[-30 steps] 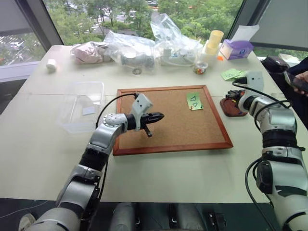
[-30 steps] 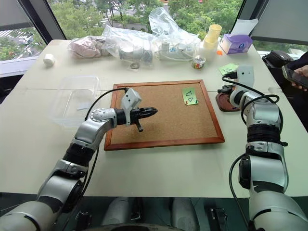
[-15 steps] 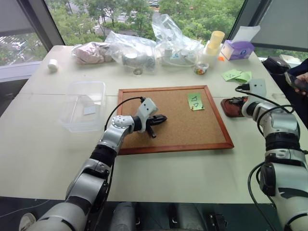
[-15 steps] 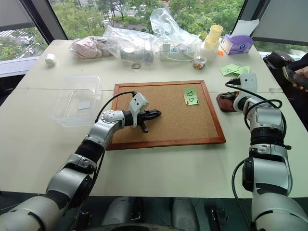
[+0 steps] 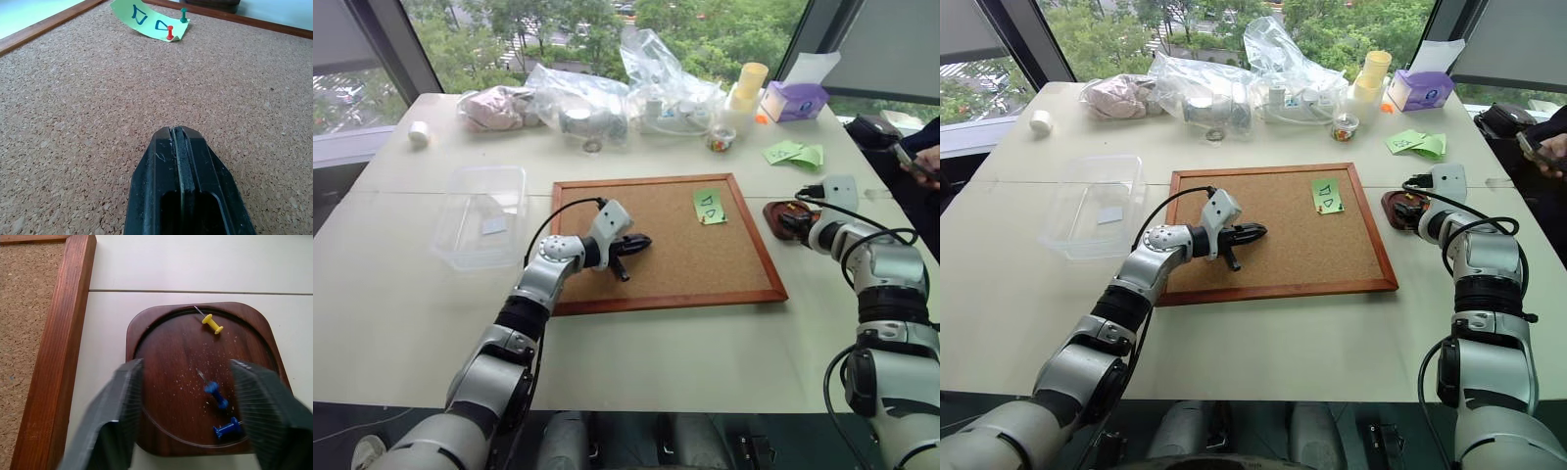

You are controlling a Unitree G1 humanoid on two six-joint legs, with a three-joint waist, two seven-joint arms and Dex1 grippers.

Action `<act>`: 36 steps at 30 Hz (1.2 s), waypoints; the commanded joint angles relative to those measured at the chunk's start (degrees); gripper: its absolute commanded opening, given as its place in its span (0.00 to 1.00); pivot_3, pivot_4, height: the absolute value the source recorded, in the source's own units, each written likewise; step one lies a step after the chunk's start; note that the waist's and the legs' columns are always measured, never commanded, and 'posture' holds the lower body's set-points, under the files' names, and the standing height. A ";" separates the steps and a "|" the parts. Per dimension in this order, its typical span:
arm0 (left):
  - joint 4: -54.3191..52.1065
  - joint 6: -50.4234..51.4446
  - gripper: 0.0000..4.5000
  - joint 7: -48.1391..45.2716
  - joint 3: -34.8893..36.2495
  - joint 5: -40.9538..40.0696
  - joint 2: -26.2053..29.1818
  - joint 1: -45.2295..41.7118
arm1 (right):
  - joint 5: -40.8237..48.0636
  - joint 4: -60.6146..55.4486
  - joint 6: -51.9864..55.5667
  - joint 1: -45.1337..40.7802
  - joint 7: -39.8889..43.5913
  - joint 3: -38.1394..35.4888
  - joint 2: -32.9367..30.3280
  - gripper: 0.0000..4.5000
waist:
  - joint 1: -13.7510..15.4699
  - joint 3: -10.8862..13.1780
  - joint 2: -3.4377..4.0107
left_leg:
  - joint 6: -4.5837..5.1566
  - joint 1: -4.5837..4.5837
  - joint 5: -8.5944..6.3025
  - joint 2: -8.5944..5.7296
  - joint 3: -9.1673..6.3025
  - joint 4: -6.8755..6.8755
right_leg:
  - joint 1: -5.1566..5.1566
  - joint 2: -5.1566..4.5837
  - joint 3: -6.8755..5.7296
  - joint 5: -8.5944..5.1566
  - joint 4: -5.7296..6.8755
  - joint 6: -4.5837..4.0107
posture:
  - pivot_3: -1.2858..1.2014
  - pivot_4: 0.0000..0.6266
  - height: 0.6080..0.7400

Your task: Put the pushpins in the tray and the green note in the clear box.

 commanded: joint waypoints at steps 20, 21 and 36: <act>-3.45 4.14 0.00 -0.86 0.55 -0.25 1.04 3.58 | 7.25 -26.84 12.23 5.93 2.74 4.32 6.07 0.76 | 0.16 -0.02 0.03 | 0.00 -0.02 0.00 0.02 -0.05 0.00 | 0.00 0.03 0.00 0.00 0.00 0.00 | 0.52 0.24 1.00; -3.89 4.44 0.00 -0.86 0.62 -0.30 1.19 3.89 | 7.29 -27.07 12.16 6.24 2.58 4.61 6.67 0.76 | 0.13 -0.02 0.03 | 0.00 -0.02 0.00 0.02 -0.06 0.00 | 0.00 0.04 0.00 0.00 0.00 0.00 | 0.52 0.24 1.00; -6.22 5.87 0.00 -0.29 0.70 -0.35 1.88 5.17 | 4.08 -19.61 4.79 3.80 2.39 8.07 8.98 0.76 | -0.15 -0.02 0.03 | 0.00 0.00 0.00 0.03 -0.05 -0.01 | -0.01 0.06 0.01 0.00 0.00 -0.01 | 0.52 0.24 1.00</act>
